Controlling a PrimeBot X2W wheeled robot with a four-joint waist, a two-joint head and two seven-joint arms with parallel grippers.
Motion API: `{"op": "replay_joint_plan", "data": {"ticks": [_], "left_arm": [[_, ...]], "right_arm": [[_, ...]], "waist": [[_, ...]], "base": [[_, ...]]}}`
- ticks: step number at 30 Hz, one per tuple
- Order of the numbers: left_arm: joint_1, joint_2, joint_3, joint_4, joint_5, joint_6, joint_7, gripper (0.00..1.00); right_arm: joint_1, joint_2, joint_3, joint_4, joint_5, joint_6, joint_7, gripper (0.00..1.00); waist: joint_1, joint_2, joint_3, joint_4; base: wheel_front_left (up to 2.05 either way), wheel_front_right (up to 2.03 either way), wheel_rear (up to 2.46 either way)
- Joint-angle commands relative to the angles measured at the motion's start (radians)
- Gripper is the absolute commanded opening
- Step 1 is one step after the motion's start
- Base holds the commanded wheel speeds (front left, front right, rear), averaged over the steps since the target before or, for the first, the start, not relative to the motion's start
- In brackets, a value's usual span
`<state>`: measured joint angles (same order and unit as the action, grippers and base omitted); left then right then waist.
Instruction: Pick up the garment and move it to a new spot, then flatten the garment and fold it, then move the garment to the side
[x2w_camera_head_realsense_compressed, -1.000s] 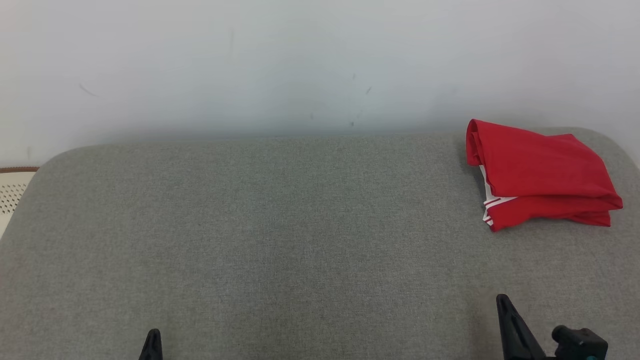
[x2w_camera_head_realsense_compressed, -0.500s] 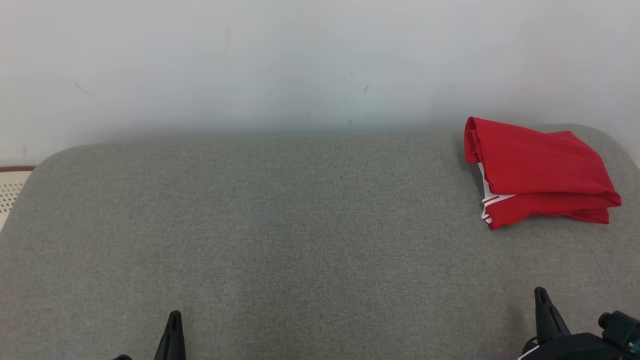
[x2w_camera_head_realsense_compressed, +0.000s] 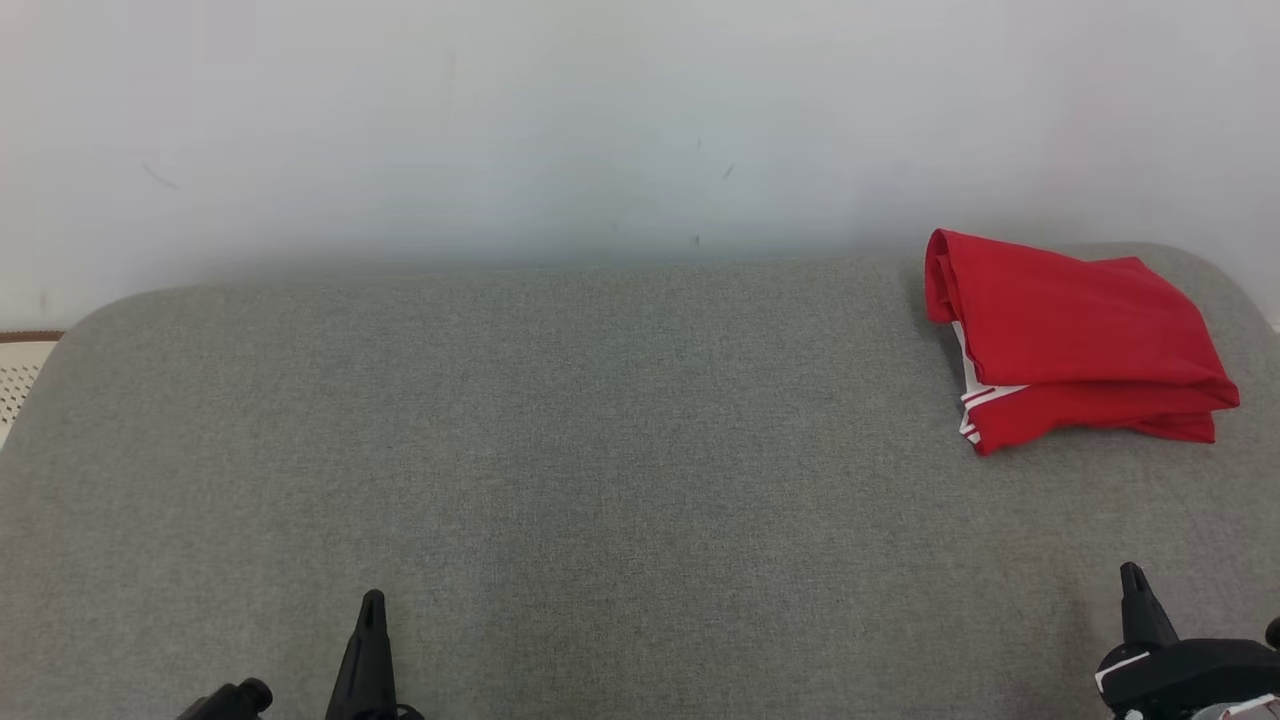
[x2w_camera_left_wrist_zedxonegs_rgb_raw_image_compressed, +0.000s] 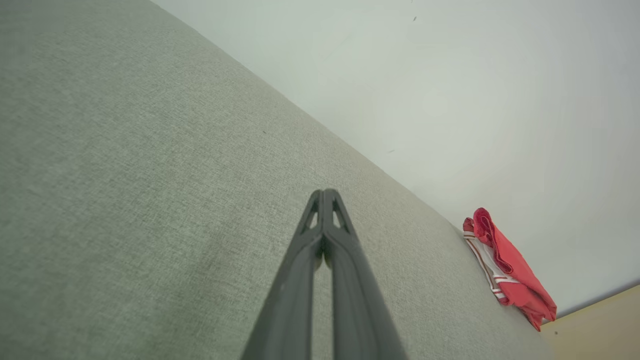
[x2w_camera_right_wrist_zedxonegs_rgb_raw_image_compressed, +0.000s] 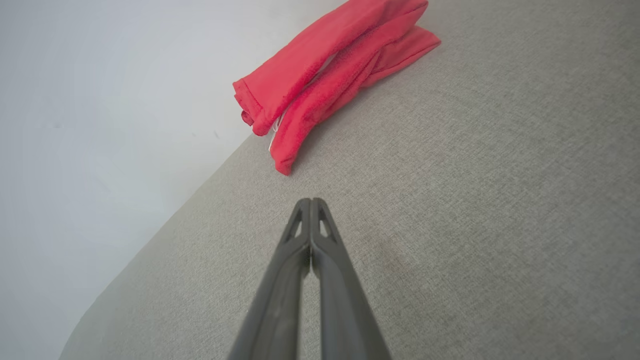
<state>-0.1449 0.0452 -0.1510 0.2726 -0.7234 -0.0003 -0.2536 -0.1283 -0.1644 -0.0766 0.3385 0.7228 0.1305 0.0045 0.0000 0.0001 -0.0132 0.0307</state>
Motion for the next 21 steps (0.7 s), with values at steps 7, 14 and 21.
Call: {"op": "replay_joint_plan", "data": {"ticks": [7, 14, 21], "left_arm": [[-0.074, 0.005, -0.040, 0.035, -0.153, -0.021, -0.006, 0.00], [-0.111, 0.005, -0.070, 0.068, -0.262, -0.034, -0.006, 0.00], [-0.150, 0.005, -0.101, 0.103, -0.379, -0.047, -0.007, 0.00]], "right_arm": [[-0.057, -0.019, -0.066, 0.022, 0.114, 0.000, 0.054, 0.00], [-0.084, -0.023, -0.113, 0.048, 0.197, 0.000, 0.097, 0.00], [-0.111, -0.029, -0.161, 0.076, 0.284, 0.000, 0.142, 0.00]], "waist": [[0.0000, -0.0001, 0.003, -0.003], [0.0000, -0.0001, 0.006, -0.005], [0.0000, -0.0001, 0.009, -0.008]], "base": [[0.00, 0.00, 0.00], [0.00, 0.00, 0.00], [0.00, 0.00, 0.00]]}}
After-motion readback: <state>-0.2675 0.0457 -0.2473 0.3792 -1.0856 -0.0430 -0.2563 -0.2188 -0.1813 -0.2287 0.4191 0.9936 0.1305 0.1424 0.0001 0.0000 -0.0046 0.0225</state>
